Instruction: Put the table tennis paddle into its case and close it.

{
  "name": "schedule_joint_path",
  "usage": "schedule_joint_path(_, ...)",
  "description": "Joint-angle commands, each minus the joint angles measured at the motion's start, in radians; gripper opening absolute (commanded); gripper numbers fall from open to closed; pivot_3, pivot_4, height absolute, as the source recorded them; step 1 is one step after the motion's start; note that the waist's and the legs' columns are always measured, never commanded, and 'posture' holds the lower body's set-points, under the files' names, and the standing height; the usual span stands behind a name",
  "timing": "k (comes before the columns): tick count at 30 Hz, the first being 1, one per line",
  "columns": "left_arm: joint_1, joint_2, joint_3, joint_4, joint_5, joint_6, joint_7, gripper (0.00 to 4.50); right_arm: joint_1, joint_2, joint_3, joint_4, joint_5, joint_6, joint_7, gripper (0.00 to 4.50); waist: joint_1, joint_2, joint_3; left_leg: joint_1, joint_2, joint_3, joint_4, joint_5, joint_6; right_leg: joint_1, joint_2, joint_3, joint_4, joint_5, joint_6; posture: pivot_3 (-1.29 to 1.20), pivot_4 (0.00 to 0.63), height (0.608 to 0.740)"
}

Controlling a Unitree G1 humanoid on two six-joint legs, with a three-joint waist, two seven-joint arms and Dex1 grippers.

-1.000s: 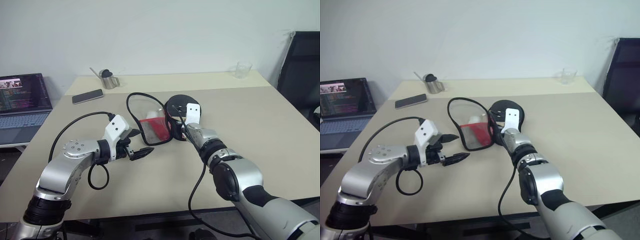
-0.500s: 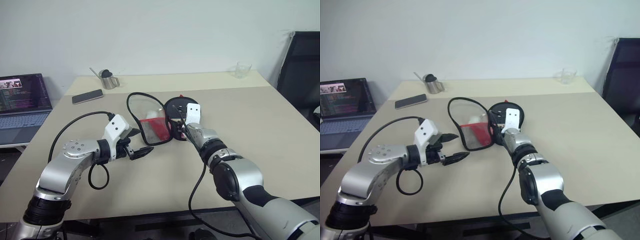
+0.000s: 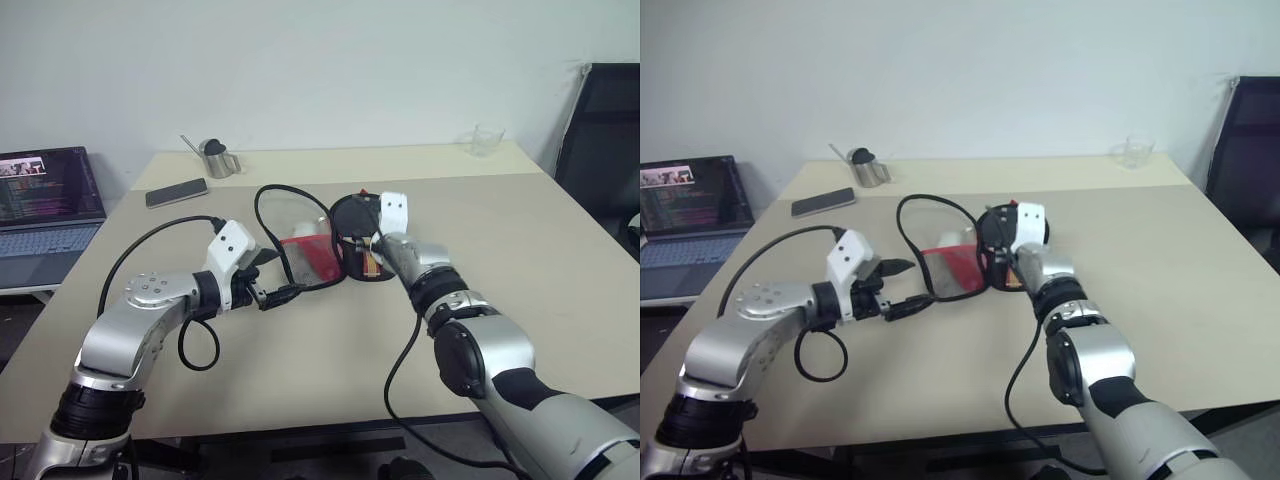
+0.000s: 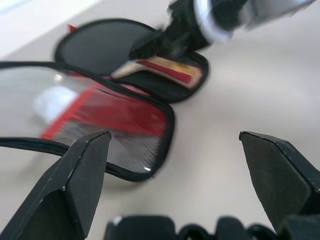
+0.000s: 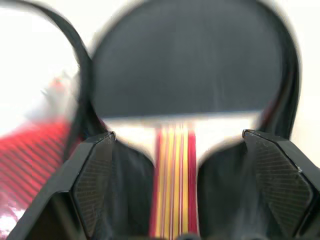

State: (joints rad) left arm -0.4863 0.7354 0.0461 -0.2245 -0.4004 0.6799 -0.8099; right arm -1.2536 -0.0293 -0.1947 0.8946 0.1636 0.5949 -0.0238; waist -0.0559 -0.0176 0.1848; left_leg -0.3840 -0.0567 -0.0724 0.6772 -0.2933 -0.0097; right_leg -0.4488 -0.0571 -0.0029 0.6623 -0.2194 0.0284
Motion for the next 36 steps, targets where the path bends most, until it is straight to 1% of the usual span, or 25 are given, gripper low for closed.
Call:
schedule_joint_path(1,-0.032,0.023,0.067,0.077,0.005,-0.042,0.001,4.50,0.102,-0.136,0.098,-0.382,0.044,0.211,0.221,4.48,0.005,0.000,0.000,0.000,0.000,0.000,0.000,0.000,0.000,0.000,0.000,-0.001,0.000,0.000,0.000,0.00,0.150,0.740)
schedule_joint_path(4,-0.064,0.044,0.076,0.181,0.023,-0.034,0.008,4.50,0.221,-0.295,0.165,-0.610,0.140,0.324,0.482,4.48,0.015,0.000,0.000,0.000,0.000,-0.002,0.000,-0.001,0.003,0.002,0.000,-0.004,-0.003,0.000,0.000,0.00,0.150,0.740)
schedule_joint_path(5,-0.071,0.048,0.074,0.204,0.027,-0.032,0.009,4.50,0.243,-0.325,0.174,-0.648,0.160,0.345,0.527,4.48,0.017,0.000,0.000,0.000,0.000,-0.003,0.000,-0.002,0.003,0.003,0.001,-0.005,-0.004,0.000,0.000,0.00,0.150,0.740)
schedule_joint_path(7,-0.099,0.056,0.052,0.280,0.064,-0.043,0.023,4.50,0.316,-0.438,0.216,-0.742,0.199,0.350,0.686,4.48,0.018,0.000,0.000,0.001,-0.001,-0.001,0.000,-0.002,0.004,0.003,0.001,-0.006,-0.003,0.000,0.000,0.00,0.150,0.740)
schedule_joint_path(9,-0.144,0.036,0.023,0.363,0.099,-0.048,0.046,4.50,0.380,-0.530,0.253,-0.823,0.219,0.319,0.813,4.48,0.020,0.000,0.000,0.001,0.000,-0.001,0.000,-0.002,0.004,0.003,0.001,-0.007,-0.003,0.000,0.000,0.00,0.150,0.740)
schedule_joint_path(12,-0.185,0.014,-0.001,0.429,0.129,-0.062,0.050,4.50,0.415,-0.568,0.262,-0.884,0.237,0.271,0.885,4.48,0.014,-0.001,0.000,0.003,0.000,0.000,0.001,-0.002,0.004,0.004,0.001,-0.006,-0.001,0.000,0.001,0.00,0.150,0.740)
schedule_joint_path(14,-0.218,-0.011,-0.021,0.482,0.149,-0.068,0.054,4.50,0.446,-0.575,0.220,-0.953,0.294,0.232,0.952,4.48,0.016,-0.001,0.000,0.003,0.000,0.000,0.001,-0.002,0.004,0.004,0.001,-0.006,0.000,0.000,0.001,0.00,0.150,0.740)
schedule_joint_path(17,-0.264,-0.040,-0.059,0.566,0.191,-0.086,0.061,4.50,0.472,-0.589,0.206,-0.988,0.309,0.195,0.981,4.48,0.019,-0.001,0.000,0.003,0.000,-0.001,0.002,-0.002,0.004,0.004,0.001,-0.007,0.000,0.000,0.001,0.00,0.150,0.740)
schedule_joint_path(20,-0.325,-0.085,-0.087,0.670,0.229,-0.083,0.090,3.91,0.481,-0.605,0.189,-1.010,0.329,0.185,0.995,4.50,0.028,-0.001,0.000,0.003,-0.001,-0.002,0.003,-0.002,0.004,0.005,0.000,-0.007,-0.001,0.000,0.001,0.00,0.150,0.740)
schedule_joint_path(24,-0.372,-0.127,-0.111,0.781,0.289,-0.077,0.155,2.45,0.479,-0.619,0.166,-1.048,0.371,0.203,1.009,4.50,0.030,-0.001,0.000,0.002,-0.001,-0.002,0.003,-0.001,0.002,0.005,-0.001,-0.007,-0.002,0.000,0.001,0.00,0.150,0.740)
schedule_joint_path(28,-0.368,-0.176,-0.110,0.773,0.289,-0.085,0.154,1.06,0.478,-0.633,0.176,-1.048,0.353,0.200,0.986,4.50,0.029,-0.001,0.000,0.001,-0.001,-0.002,0.003,-0.001,0.002,0.005,-0.001,-0.006,-0.002,0.000,0.001,0.00,0.150,0.740)
schedule_joint_path(29,-0.370,-0.190,-0.110,0.770,0.289,-0.085,0.154,0.64,0.481,-0.636,0.179,-1.048,0.349,0.196,0.984,4.50,0.029,-0.001,0.000,0.001,-0.001,-0.002,0.003,-0.001,0.002,0.005,-0.002,-0.006,-0.003,0.000,0.001,0.00,0.150,0.740)
schedule_joint_path(31,-0.373,-0.214,-0.109,0.762,0.283,-0.085,0.145,0.01,0.481,-0.636,0.184,-1.046,0.343,0.191,0.976,4.50,0.029,-0.001,0.000,0.001,-0.001,-0.003,0.003,-0.001,0.001,0.005,-0.002,-0.006,-0.002,0.000,0.001,0.00,0.150,0.740)
schedule_joint_path(36,-0.377,-0.267,-0.109,0.684,0.255,-0.057,0.109,0.01,0.479,-0.637,0.180,-1.044,0.336,0.188,0.963,4.50,0.030,-0.001,0.000,0.001,-0.002,-0.003,0.003,-0.001,0.001,0.005,-0.002,-0.006,-0.002,0.000,0.001,0.00,0.150,0.740)
